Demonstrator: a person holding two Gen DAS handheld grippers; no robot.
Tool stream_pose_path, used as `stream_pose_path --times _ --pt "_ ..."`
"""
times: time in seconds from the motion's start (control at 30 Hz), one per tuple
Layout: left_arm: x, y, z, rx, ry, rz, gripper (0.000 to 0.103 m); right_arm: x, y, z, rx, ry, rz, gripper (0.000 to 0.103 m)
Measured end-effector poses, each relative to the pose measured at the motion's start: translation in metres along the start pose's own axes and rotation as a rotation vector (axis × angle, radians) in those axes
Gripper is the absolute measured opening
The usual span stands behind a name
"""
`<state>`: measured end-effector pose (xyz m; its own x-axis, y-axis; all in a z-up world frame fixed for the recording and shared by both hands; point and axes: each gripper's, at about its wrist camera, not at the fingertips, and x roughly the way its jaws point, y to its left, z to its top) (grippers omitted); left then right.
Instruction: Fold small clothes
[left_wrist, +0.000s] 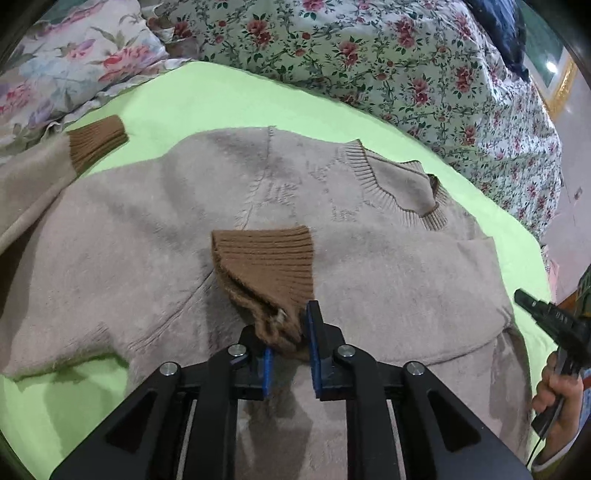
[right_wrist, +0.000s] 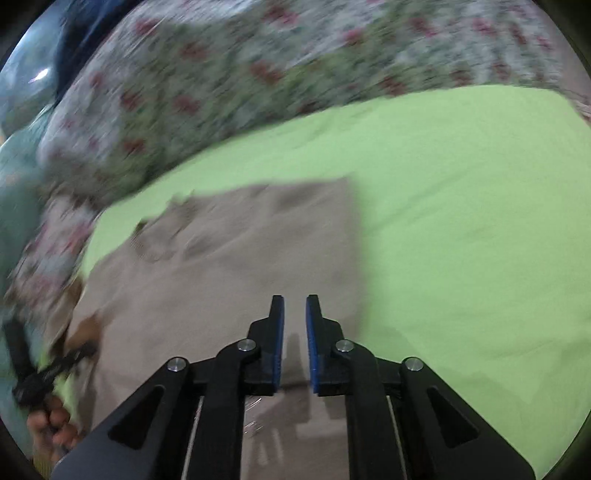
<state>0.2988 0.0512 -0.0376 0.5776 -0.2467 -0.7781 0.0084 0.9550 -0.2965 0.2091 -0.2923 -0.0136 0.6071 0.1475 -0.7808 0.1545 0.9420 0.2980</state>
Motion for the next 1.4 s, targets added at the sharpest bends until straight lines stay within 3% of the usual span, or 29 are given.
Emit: stream_pose_path --times 0.07,0.13,0.2,0.27,0.3,0.33,0.4,0.43,0.6,0.67,0.9,0.93,1.0,1.03,1.13,1.33,1.4 --pt "-0.005 0.003 -0.003 0.007 -0.001 0.01 0.019 0.014 0.003 -0.008 -0.011 0.055 -0.011 0.023" --pt "-0.015 0.009 -0.007 0.018 -0.012 0.028 0.023 0.022 -0.009 -0.012 0.025 0.082 -0.085 0.023" --pt "-0.029 0.021 -0.009 0.024 -0.024 0.066 0.025 0.015 -0.024 -0.014 0.109 0.062 -0.057 0.023" --pt "-0.044 0.035 -0.008 0.016 -0.044 0.1 0.033 0.0 -0.024 -0.015 0.113 0.045 -0.066 0.023" --pt "-0.053 0.043 -0.006 0.014 -0.062 0.114 0.035 -0.008 -0.019 -0.016 0.096 0.034 -0.078 0.026" --pt "-0.06 0.048 -0.003 0.015 -0.081 0.134 0.042 -0.017 -0.013 -0.019 0.083 0.023 -0.076 0.037" --pt "-0.075 0.059 0.008 0.026 -0.126 0.195 0.06 -0.03 0.001 -0.026 0.068 0.012 -0.026 0.05" --pt "-0.079 0.063 0.013 0.03 -0.14 0.225 0.068 -0.035 0.007 -0.029 0.057 0.01 -0.009 0.051" --pt "-0.072 0.085 0.055 0.06 -0.176 0.355 0.079 -0.047 0.046 -0.059 0.012 0.044 0.094 0.051" --pt "-0.06 0.096 0.07 0.073 -0.165 0.404 0.082 -0.047 0.059 -0.072 0.003 0.074 0.134 0.051" --pt "0.008 0.147 0.097 0.095 0.0 0.525 0.085 -0.037 0.078 -0.095 -0.005 0.152 0.185 0.052" --pt "0.012 0.152 0.097 0.093 0.011 0.52 0.083 -0.035 0.079 -0.096 -0.007 0.156 0.184 0.052" --pt "0.017 0.162 0.095 0.072 0.024 0.488 0.055 -0.033 0.079 -0.098 -0.004 0.161 0.185 0.052" --pt "0.018 0.166 0.093 0.056 0.036 0.466 0.031 -0.032 0.079 -0.098 -0.001 0.161 0.185 0.052" --pt "0.007 0.177 0.089 -0.003 0.022 0.403 0.013 -0.033 0.078 -0.099 0.009 0.143 0.173 0.052" --pt "-0.042 0.16 0.077 -0.065 -0.091 0.276 0.011 -0.044 0.082 -0.098 0.003 0.103 0.194 0.052" --pt "-0.061 0.143 0.074 -0.089 -0.136 0.171 0.011 -0.048 0.08 -0.1 0.007 0.093 0.196 0.052"
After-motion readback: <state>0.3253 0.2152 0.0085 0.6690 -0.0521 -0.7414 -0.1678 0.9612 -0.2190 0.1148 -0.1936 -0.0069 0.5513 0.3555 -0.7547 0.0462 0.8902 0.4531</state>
